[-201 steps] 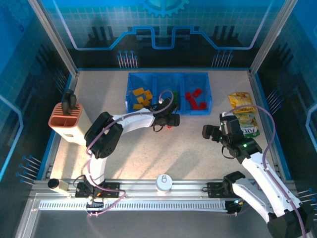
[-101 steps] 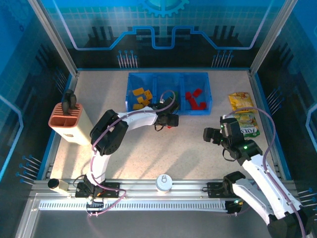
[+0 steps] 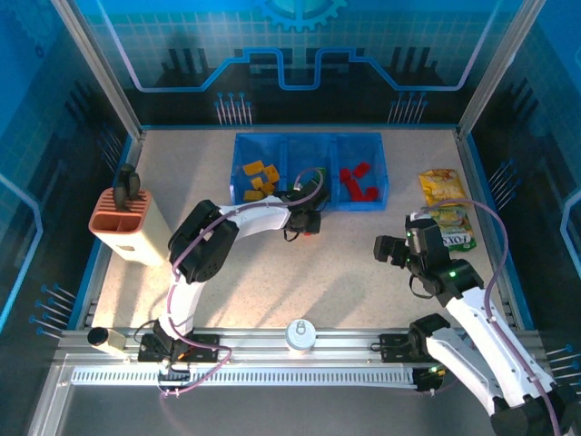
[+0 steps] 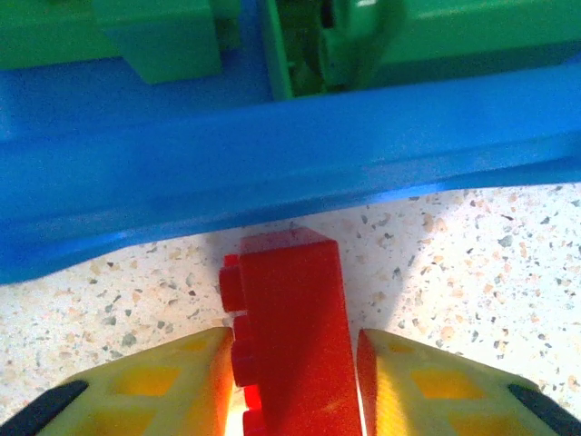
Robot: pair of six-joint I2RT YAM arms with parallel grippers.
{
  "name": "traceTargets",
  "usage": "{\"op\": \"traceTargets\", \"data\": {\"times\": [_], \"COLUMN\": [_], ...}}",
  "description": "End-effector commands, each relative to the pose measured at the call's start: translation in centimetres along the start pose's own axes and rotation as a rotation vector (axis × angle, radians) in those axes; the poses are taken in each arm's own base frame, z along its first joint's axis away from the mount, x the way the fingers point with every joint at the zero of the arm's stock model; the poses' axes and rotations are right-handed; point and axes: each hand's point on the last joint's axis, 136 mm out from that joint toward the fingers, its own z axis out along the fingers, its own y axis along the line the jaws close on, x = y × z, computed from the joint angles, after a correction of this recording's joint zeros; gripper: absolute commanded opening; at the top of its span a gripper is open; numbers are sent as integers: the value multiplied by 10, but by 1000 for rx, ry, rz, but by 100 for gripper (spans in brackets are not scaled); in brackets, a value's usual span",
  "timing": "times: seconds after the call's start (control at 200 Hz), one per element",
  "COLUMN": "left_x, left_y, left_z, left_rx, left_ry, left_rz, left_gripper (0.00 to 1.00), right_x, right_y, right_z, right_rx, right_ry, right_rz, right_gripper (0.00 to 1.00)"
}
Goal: Sort the legos into containers by color
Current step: Pick up the lego from the center of the table.
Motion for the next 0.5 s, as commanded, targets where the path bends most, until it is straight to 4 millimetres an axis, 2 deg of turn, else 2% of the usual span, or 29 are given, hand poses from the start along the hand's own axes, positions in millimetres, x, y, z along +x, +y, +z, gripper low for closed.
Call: {"op": "traceTargets", "data": {"times": [0.0, 0.16, 0.495], "left_x": [1, 4, 10], "left_y": [9, 10, 6], "left_z": [-7, -21, -65], "left_rx": [-20, -6, 47], "left_ry": [-7, -25, -95], "left_rz": [4, 9, 45], "left_gripper": [37, 27, 15], "right_x": [6, 8, 10], "right_y": [-3, -2, -6], "right_z": [1, 4, 7], "right_rx": [17, 9, 30], "right_ry": [7, 16, 13], "right_rz": [4, 13, 24], "right_gripper": [98, 98, 99]}}
